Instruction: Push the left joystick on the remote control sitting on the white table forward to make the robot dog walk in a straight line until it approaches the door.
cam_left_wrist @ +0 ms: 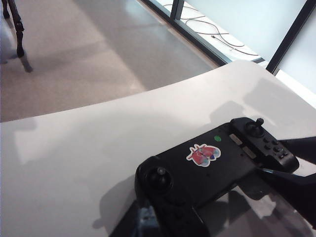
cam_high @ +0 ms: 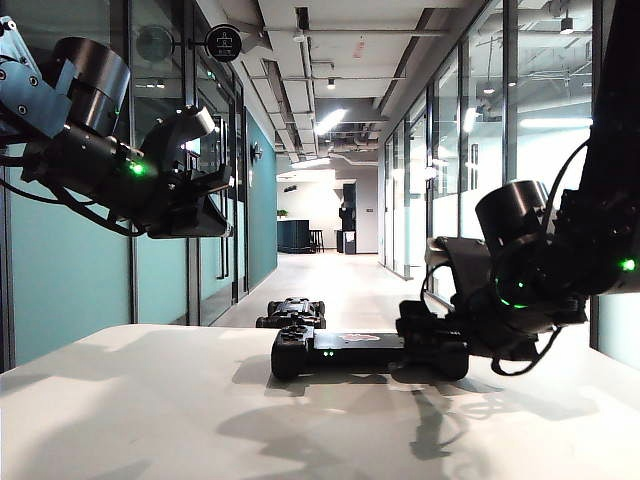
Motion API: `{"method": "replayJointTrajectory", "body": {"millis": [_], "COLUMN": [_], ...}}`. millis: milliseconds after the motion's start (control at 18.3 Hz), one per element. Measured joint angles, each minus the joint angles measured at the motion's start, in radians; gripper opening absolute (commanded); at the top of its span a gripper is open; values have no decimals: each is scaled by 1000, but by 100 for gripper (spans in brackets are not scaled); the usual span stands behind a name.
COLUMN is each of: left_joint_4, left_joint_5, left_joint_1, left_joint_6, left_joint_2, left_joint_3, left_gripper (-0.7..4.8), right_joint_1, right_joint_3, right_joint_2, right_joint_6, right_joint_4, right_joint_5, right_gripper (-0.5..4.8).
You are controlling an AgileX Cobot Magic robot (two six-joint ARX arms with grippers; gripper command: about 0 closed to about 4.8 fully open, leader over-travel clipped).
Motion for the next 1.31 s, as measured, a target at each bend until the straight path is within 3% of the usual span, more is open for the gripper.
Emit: {"method": "replayJointTrajectory", "body": {"millis": [109, 327, 491, 600, 818, 1309], "left_joint_4": [0, 0, 0, 0, 0, 0], "left_joint_5": [0, 0, 0, 0, 0, 0], "left_joint_1": [0, 0, 0, 0, 0, 0], "left_joint_6": [0, 0, 0, 0, -1, -1], "left_joint_2": [0, 0, 0, 0, 0, 0], "left_joint_3": [0, 0, 0, 0, 0, 0], "left_gripper": [-5, -5, -5, -6, -5, -5], "right_joint_1": [-7, -11, -11, -11, -12, 18], "right_joint_3": [0, 0, 0, 0, 0, 0], "right_joint_2": [0, 0, 0, 0, 0, 0], "right_joint_6": [0, 0, 0, 0, 1, -5], "right_joint_4": [-5, -6, -6, -7, -7, -6], "right_joint_5": [-9, -14, -18, -35, -30, 14], "right_gripper": [364, 363, 273, 272, 209, 201]}}
